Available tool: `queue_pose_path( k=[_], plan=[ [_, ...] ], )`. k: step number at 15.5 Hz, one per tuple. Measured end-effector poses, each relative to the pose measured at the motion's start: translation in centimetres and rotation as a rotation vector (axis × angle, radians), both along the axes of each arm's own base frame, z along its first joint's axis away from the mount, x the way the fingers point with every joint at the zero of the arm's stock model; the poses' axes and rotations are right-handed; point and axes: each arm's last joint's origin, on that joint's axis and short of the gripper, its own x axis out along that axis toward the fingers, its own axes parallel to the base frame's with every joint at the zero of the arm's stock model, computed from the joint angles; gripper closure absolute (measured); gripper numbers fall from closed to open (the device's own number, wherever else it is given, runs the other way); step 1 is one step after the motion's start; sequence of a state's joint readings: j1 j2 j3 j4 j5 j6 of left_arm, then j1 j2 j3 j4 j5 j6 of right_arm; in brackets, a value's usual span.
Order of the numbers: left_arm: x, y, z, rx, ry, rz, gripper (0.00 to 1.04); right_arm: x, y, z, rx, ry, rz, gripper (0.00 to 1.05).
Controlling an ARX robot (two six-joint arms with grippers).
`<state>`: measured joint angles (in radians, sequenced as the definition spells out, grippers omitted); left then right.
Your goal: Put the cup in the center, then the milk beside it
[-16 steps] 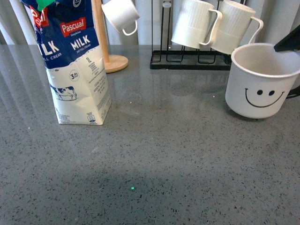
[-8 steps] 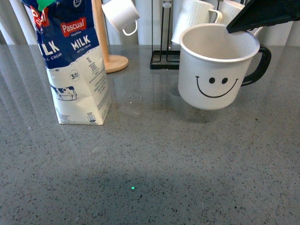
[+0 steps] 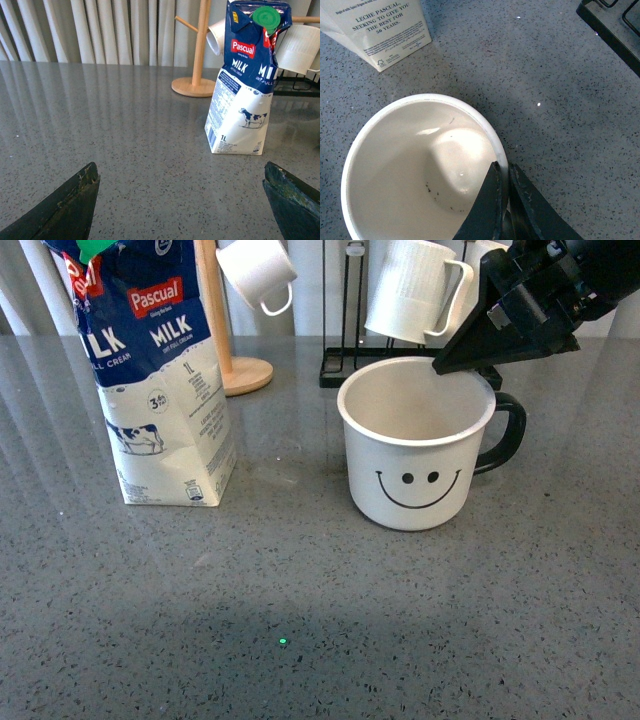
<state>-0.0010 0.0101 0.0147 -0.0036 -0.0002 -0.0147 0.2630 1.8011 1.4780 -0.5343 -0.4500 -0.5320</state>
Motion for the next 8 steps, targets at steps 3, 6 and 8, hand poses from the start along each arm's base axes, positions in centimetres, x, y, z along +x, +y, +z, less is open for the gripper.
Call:
queue_pose_path(
  k=[3, 6, 8],
  plan=[
    [0.00, 0.00, 0.00, 0.000, 0.000, 0.000, 0.07, 0.15, 0.25, -0.36, -0.009, 0.001, 0.003, 1.02],
    [0.00, 0.00, 0.00, 0.000, 0.000, 0.000, 0.07, 0.19, 0.25, -0.48, -0.020, -0.002, 0.002, 1.02],
    [0.00, 0.00, 0.00, 0.000, 0.000, 0.000, 0.07, 0.31, 0.23, -0.60, -0.032, -0.013, -0.002, 1.02]
  ],
)
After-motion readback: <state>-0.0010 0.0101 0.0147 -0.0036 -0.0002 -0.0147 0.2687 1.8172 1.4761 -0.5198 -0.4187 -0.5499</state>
